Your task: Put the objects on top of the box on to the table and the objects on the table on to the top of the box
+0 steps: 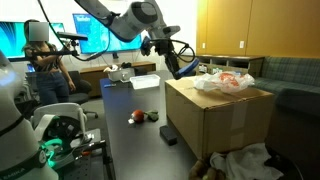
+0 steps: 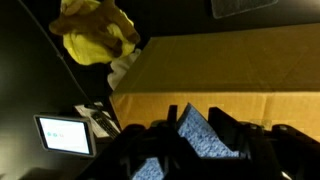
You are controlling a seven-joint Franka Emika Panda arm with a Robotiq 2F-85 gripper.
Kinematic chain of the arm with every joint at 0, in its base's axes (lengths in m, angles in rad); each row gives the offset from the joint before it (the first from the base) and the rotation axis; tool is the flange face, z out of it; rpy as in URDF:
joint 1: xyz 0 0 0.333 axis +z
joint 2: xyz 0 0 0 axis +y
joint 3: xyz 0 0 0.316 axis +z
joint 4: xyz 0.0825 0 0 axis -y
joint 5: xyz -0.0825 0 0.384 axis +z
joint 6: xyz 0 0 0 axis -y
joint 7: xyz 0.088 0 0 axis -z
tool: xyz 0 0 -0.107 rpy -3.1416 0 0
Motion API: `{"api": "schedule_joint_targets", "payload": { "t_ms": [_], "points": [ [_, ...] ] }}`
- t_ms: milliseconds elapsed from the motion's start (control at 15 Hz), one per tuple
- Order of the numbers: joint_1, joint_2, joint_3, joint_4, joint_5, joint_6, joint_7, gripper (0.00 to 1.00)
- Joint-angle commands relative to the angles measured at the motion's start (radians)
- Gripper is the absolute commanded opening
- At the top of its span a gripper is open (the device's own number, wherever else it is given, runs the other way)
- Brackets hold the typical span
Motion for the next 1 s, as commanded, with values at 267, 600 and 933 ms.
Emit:
{"api": "schedule_joint_targets", "payload": {
  "t_ms": [267,600,933],
  "points": [
    [-0.011,0.329,0.037,0.464,0.042,-0.074,-0.236,0.13],
    [0.045,0.517,0.032,0.710,0.091,-0.153,-0.327,0.13],
    [0.089,0.660,0.006,0.921,0.127,-0.272,-0.346,0.13]
  ]
}}
